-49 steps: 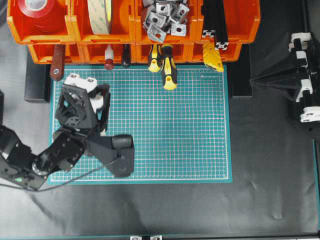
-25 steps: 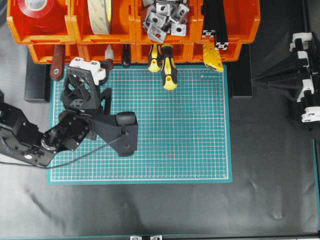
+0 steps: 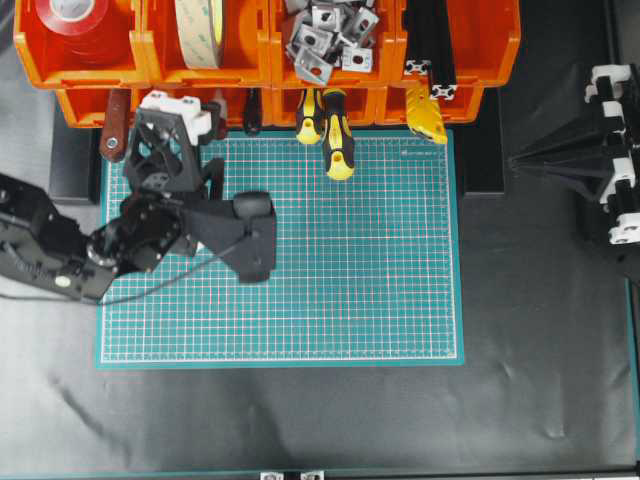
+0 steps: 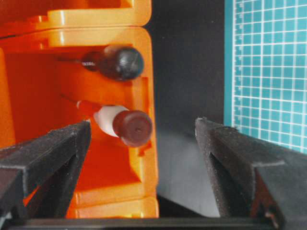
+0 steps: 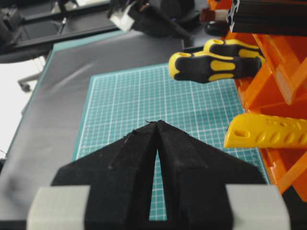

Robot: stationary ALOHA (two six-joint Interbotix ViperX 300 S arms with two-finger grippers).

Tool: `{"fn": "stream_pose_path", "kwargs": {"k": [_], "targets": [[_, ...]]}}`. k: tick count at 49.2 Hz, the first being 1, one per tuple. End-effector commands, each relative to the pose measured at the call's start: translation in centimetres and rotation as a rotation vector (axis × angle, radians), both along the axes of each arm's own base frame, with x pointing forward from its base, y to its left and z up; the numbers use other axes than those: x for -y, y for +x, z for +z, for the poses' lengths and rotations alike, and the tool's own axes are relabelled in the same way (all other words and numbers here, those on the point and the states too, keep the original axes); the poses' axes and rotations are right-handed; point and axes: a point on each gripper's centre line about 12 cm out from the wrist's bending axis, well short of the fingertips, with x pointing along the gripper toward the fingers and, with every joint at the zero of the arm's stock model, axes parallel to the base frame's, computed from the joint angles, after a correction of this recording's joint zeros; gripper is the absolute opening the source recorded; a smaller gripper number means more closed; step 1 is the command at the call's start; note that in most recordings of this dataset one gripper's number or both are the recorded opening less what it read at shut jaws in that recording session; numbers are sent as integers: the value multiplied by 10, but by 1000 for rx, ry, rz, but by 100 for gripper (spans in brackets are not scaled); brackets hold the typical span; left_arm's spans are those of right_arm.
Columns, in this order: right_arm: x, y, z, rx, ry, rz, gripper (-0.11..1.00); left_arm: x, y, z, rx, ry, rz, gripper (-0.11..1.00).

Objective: Pick red screwdriver from container rack with left arm.
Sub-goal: 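Close the left gripper on the red screwdriver handle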

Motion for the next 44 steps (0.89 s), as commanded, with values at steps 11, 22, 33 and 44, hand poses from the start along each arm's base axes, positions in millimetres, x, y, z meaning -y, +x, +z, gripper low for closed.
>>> {"fn": "stream_pose_path", "kwargs": {"k": [11,22,33,44], "targets": [[0,1,3,5,-4,2,0,-10,0,13,53,-23,-4,86],[0,0,4,8,-4,2,0,-10,1,13,53,-24,-5,86],[0,1,4,9,-4,2,0,-9,1,13,57,-30,-12,83],[0,0,4,11,-1,2,0,-8,3,13,59,-36,-14,47]]}}
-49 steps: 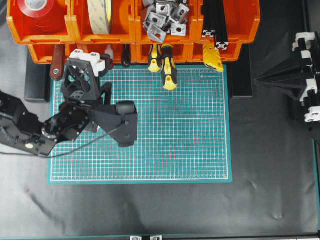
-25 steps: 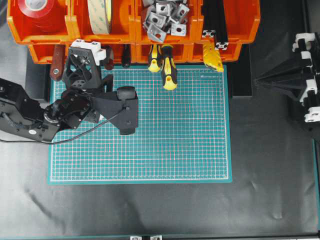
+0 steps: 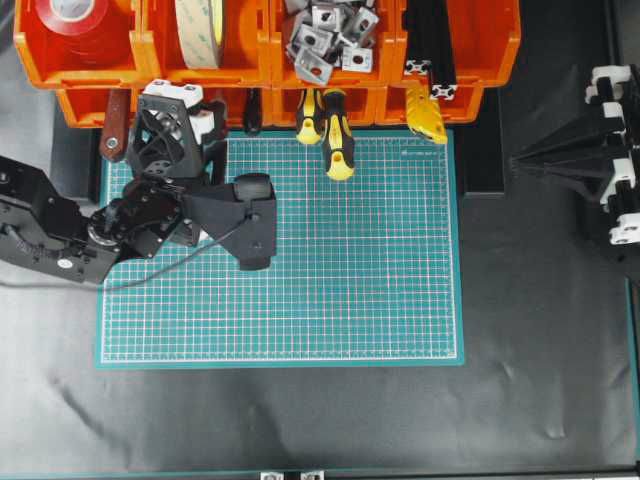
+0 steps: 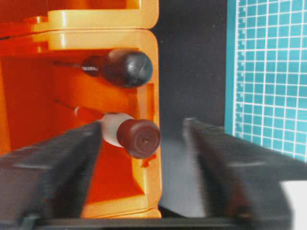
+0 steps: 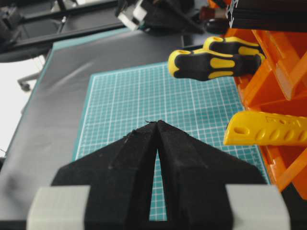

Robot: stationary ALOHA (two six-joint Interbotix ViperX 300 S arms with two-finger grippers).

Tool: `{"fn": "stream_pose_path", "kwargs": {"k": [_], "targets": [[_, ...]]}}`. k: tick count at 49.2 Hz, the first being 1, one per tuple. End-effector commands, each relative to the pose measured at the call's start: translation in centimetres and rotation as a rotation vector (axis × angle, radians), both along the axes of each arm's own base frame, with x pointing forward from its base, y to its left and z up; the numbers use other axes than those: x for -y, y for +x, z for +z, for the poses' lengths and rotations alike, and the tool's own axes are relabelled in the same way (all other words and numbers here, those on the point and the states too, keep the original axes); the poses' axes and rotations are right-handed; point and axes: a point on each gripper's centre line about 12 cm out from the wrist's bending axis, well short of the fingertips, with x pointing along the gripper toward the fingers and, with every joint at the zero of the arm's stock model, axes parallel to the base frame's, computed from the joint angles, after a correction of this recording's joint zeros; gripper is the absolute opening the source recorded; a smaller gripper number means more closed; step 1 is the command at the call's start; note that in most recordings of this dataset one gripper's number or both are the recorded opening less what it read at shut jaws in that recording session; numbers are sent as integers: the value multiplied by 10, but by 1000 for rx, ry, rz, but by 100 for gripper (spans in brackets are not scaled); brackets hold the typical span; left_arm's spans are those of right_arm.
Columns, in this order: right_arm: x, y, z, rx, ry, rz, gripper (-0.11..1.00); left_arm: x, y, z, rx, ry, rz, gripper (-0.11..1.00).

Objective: Pick red screwdriver from container rack with left arm.
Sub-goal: 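Close the left gripper on the red screwdriver handle, then pull the red screwdriver out of the rack toward the front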

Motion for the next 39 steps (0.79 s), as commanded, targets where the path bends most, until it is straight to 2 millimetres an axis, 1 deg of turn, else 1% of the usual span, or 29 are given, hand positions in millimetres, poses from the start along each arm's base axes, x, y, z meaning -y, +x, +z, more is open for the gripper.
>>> {"fn": "stream_pose_path", "kwargs": {"k": [1,3,4,15,24,30,34,39], "targets": [[0,1,5,11,0,1,0,1,1,16,47,-13,-5,42],[0,1,5,11,0,1,0,1,1,16,47,-13,-5,35],[0,1,5,11,0,1,0,1,1,16,46,-13,-5,34],[0,1,5,11,2,1,0,1,2,17,51,-15,-8,34],[0,1,5,12,2,1,0,10,4,24,67,-17,-21,34],[0,1,5,11,2,1,0,20,5,37,97,-23,-36,34],[0,1,5,12,2,0,0,32,5,50,130,-32,-57,34],[2,1,5,12,2,-10,0,44,0,64,151,-31,-64,32]]}}
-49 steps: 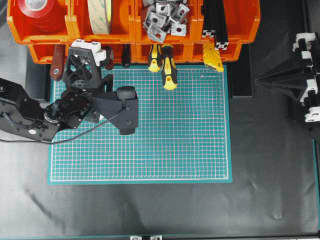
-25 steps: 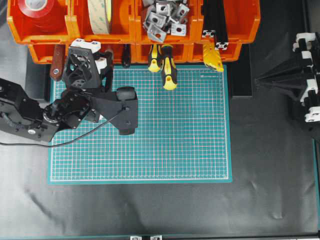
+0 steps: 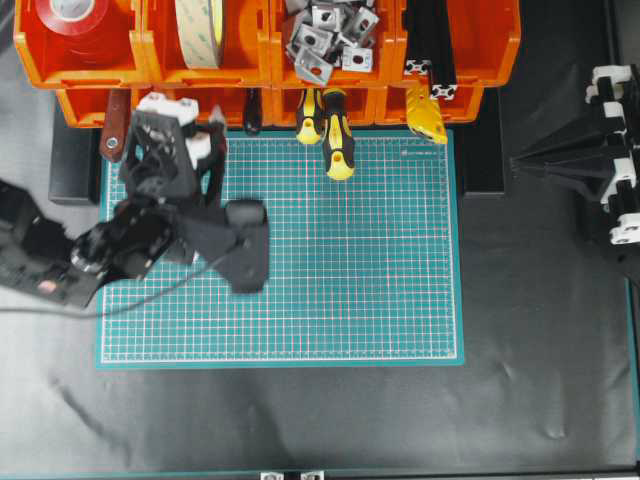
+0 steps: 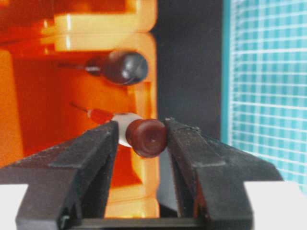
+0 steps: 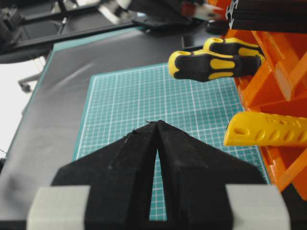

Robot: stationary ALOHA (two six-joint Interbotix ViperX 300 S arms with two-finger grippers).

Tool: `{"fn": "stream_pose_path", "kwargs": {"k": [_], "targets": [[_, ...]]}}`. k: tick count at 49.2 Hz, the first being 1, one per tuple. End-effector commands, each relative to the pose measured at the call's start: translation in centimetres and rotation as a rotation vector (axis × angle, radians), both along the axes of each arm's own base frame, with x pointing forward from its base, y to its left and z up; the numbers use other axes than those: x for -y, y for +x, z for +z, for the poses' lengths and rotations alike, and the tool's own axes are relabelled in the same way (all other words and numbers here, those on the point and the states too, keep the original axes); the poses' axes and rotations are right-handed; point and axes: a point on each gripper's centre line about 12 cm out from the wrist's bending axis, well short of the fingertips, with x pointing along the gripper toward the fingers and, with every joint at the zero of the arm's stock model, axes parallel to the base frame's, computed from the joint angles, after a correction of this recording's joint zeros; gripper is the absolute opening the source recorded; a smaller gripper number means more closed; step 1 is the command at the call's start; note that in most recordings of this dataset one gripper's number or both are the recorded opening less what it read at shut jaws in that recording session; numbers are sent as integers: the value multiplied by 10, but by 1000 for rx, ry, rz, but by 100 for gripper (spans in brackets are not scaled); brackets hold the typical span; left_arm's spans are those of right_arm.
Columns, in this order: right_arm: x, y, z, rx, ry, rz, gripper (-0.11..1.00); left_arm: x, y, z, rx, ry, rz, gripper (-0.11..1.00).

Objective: Pick red screwdriver from container rack with left arm.
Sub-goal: 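Pull the red screwdriver out of the rack toward the front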

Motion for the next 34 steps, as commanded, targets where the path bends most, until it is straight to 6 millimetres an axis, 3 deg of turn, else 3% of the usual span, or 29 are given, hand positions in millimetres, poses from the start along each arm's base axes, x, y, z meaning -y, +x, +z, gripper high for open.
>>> {"fn": "stream_pose_path", "kwargs": {"k": [1,16,28,34], "targets": [[1,1,5,9,-1,-8,0,16,3,46,117,-33,-13,31],[2,-1,11,37,7,-12,0,69,-15,92,183,-56,-68,24],[2,-6,13,30,17,-15,0,118,-33,140,264,-119,-134,24],[2,-10,18,30,19,-16,0,140,-36,153,286,-144,-186,24]]}}
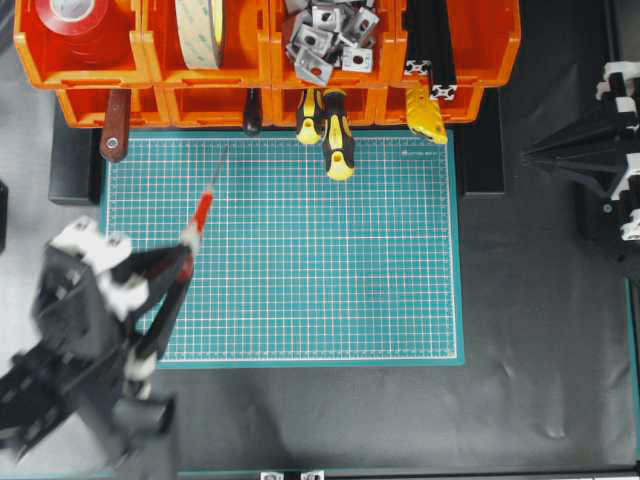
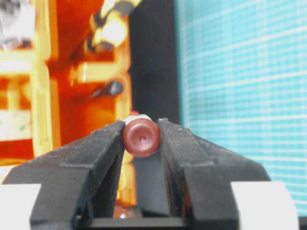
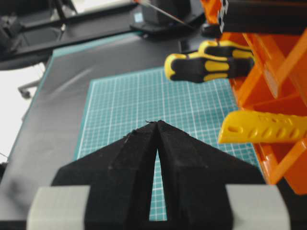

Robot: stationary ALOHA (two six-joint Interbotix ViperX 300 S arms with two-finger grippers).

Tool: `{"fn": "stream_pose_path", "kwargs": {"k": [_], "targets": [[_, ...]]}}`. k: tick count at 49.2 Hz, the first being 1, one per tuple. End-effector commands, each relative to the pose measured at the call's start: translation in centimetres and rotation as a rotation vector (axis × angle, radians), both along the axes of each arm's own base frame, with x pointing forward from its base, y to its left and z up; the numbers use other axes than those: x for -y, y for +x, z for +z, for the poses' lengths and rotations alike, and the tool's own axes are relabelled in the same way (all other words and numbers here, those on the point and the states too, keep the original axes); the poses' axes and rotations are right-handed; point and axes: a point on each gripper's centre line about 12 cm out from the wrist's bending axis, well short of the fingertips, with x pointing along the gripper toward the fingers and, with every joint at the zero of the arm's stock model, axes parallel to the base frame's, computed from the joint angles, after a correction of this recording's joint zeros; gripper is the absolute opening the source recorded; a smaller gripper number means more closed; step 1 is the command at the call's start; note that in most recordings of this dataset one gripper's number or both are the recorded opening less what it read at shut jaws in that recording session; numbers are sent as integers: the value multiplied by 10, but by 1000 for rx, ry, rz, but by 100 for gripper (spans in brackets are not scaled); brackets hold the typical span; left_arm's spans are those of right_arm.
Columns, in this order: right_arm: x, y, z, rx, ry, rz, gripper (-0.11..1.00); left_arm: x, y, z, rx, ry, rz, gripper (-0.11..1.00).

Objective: Pick red screwdriver from container rack with left arm.
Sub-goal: 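Pull the red screwdriver out of the rack toward the front, then carry the red screwdriver to the mat center and lower it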

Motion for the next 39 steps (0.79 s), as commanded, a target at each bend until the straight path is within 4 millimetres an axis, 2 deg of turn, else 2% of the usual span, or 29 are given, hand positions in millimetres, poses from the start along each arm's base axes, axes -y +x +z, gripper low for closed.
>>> {"fn": "stream_pose_path", "kwargs": {"k": [1,9,15,31,39], "targets": [[0,-1,14,21,6,-2,0,19,1,65,143,-126,-39,24],[0,-6,23,27,10,-1,0,43,3,64,148,-137,-83,24],[0,-11,29,38,7,-1,0,48,13,48,132,-121,-99,24],[0,-20,33,26,10,-2,0,31,50,13,149,-140,-210,24],[0,-22,35,20,19,0,0,10,61,-26,116,-151,-237,24]]}}
